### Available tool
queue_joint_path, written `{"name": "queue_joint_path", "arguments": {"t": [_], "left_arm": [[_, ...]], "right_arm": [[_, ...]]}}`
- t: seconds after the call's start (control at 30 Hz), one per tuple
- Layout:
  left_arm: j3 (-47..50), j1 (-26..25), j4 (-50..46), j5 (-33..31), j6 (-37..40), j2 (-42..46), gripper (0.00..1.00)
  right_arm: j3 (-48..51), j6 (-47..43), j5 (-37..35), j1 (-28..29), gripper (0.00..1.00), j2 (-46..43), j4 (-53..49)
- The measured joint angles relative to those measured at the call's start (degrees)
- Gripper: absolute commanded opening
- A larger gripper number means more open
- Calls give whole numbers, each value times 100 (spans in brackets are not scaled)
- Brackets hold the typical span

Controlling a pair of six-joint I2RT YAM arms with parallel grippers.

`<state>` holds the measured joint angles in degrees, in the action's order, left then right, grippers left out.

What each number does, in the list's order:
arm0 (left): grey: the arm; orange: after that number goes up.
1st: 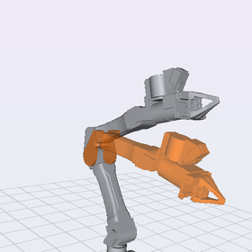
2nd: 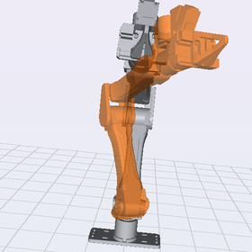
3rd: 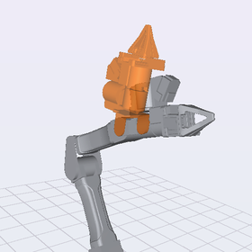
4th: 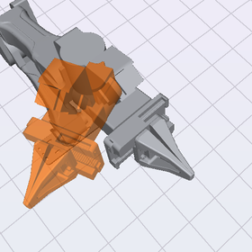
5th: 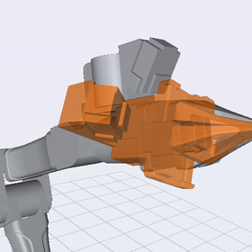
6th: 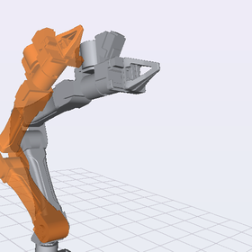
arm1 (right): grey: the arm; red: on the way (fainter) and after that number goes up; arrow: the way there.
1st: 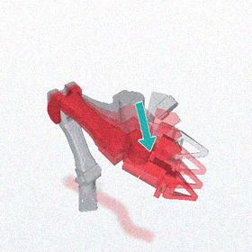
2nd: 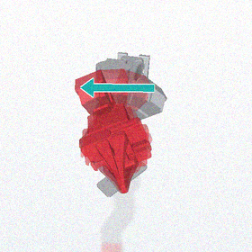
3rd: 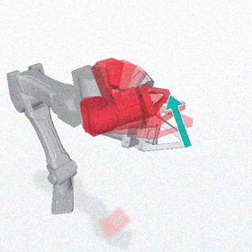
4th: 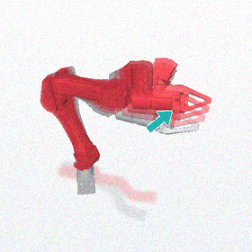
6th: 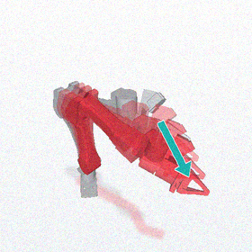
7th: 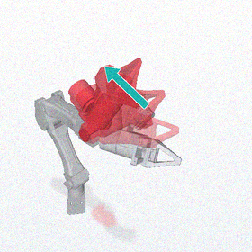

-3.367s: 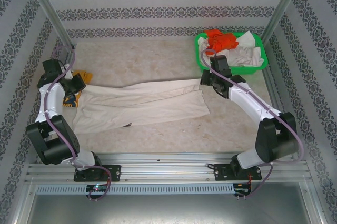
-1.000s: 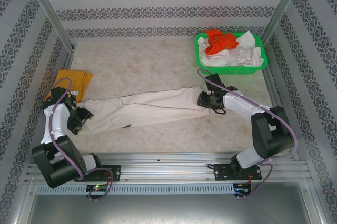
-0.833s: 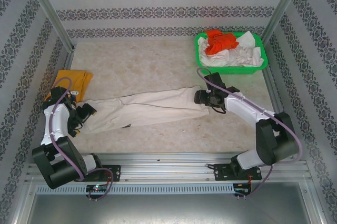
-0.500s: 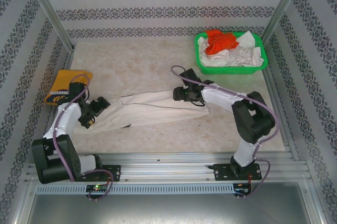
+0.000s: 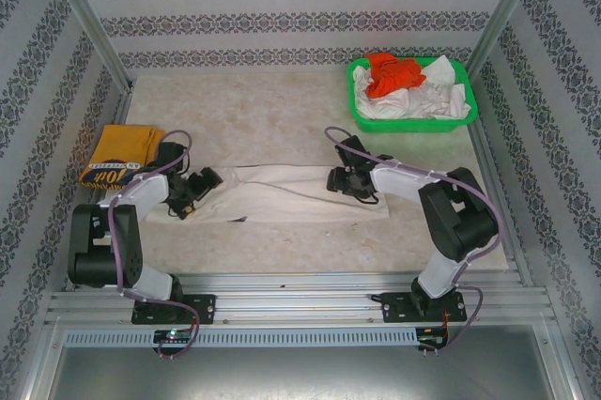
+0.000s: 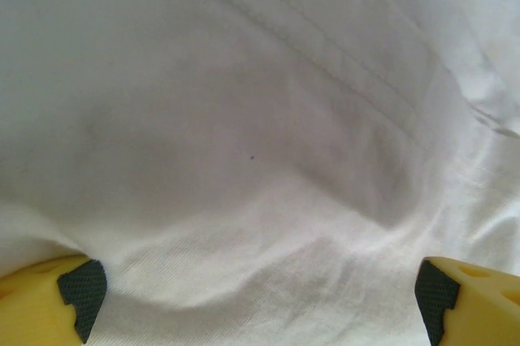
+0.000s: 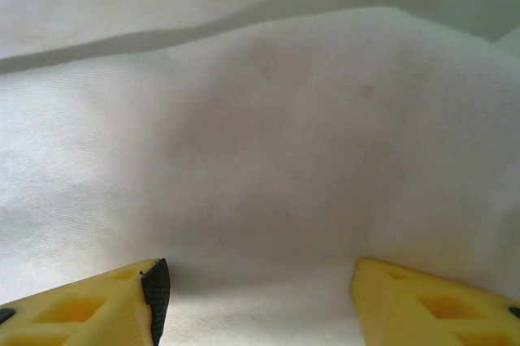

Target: Fold and stack the t-shirts

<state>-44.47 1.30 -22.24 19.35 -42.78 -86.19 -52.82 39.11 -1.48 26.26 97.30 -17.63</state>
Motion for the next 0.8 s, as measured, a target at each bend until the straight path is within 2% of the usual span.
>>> {"name": "queue_joint_path", "arguments": {"t": [0.27, 0.47, 0.5, 0.6, 0.7, 0.8], "left_arm": [[-256, -1032, 866, 59, -396, -411, 100], [-210, -1207, 656, -177, -522, -28, 100], [-212, -1193, 557, -280, -503, 155, 100], [-280, -1027, 243, -490, -393, 678, 100], [-404, -507, -11, -619, -216, 979, 100], [-422, 116, -238, -614, -35, 1119, 100]], "right_arm": [[793, 413, -188, -555, 63, -881, -369], [752, 24, -341, -350, 63, -1453, -507], [667, -96, -317, -251, 62, -1486, -474], [184, -442, -144, 125, 51, -1270, -310], [-568, -739, 101, 531, 38, -608, -131], [-1235, -911, 376, 883, 31, 116, -4]]}}
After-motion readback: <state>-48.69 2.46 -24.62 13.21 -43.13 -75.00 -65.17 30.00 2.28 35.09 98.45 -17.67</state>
